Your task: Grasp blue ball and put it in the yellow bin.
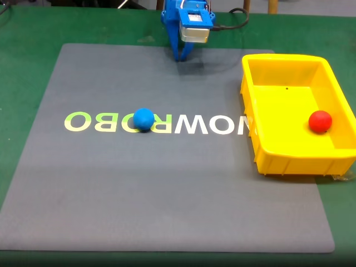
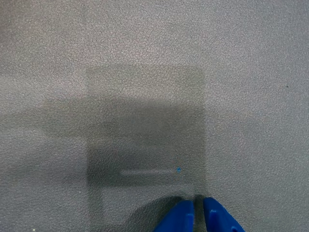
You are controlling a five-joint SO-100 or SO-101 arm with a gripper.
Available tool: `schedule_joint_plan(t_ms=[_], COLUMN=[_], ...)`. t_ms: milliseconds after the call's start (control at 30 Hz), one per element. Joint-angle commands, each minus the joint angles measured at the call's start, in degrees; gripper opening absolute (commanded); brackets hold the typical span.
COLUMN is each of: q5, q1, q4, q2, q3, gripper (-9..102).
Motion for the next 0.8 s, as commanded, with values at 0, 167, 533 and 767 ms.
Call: schedule_joint_plan(t_ms=[0, 167, 533, 767], q5=[-0.26, -0.26, -0.09, 0.18], q1=[0.79, 1.05, 1.14, 1.32], q4=[1.14, 1.14, 1.23, 1.23], q2=[0.70, 0.70, 0.70, 0.70], q3=[1.58, 1.58, 1.58, 1.58], gripper=[0, 0, 0, 0])
